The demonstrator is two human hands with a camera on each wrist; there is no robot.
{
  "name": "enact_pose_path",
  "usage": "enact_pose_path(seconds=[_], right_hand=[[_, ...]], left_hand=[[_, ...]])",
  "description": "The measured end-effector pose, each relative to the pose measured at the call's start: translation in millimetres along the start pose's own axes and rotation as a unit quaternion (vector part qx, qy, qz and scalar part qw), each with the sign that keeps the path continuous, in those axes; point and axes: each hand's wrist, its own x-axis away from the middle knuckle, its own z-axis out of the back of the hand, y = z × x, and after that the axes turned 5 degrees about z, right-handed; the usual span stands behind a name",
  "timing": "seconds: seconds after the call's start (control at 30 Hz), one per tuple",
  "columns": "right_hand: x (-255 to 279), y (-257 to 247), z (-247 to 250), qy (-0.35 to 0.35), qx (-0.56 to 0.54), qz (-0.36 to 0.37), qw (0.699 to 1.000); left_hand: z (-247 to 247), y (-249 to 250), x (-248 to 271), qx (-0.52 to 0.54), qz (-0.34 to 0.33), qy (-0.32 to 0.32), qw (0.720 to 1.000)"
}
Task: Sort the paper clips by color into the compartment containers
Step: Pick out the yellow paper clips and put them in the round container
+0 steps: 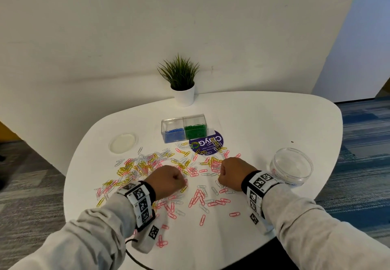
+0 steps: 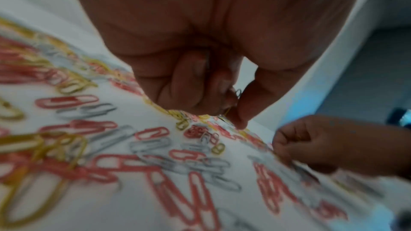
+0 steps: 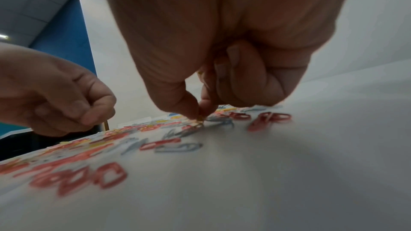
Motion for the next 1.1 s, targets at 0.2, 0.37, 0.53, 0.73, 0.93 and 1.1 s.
enact_pose_path(seconds=[0.2,0.37,0.53,0.73,0.93,1.1], right_hand=[[7.7,-0.2,64.4,0.065,-0.017,0.01,0.998],[34.2,30.5,124.5,0.095,0.017,-0.031,0.995],[65.5,68.3,125.7,0.012,0.102,-0.094,0.99],[71.6,81.1,103.5,-0.024,0.166,-0.105,0.98],[68.6,81.9,102.0,-0.074,0.169,-0.116,0.976],[73.3,85.8,113.0,-0.056,0.115,-0.089,0.988]], left_hand=[[-16.4,-3.2,4.7,-0.207,-0.039,0.052,0.976],[-24.6,-8.1,5.3,-0.265,-0.061,0.058,0.961],[-24.6,-4.7,2.3,-0.28,-0.054,0.049,0.957],[-13.5,-0.4,-0.8,-0.227,-0.065,0.061,0.97],[9.9,-2.6,3.6,-0.212,-0.043,0.06,0.974],[20.6,-3.3,3.8,0.143,0.066,0.001,0.988]])
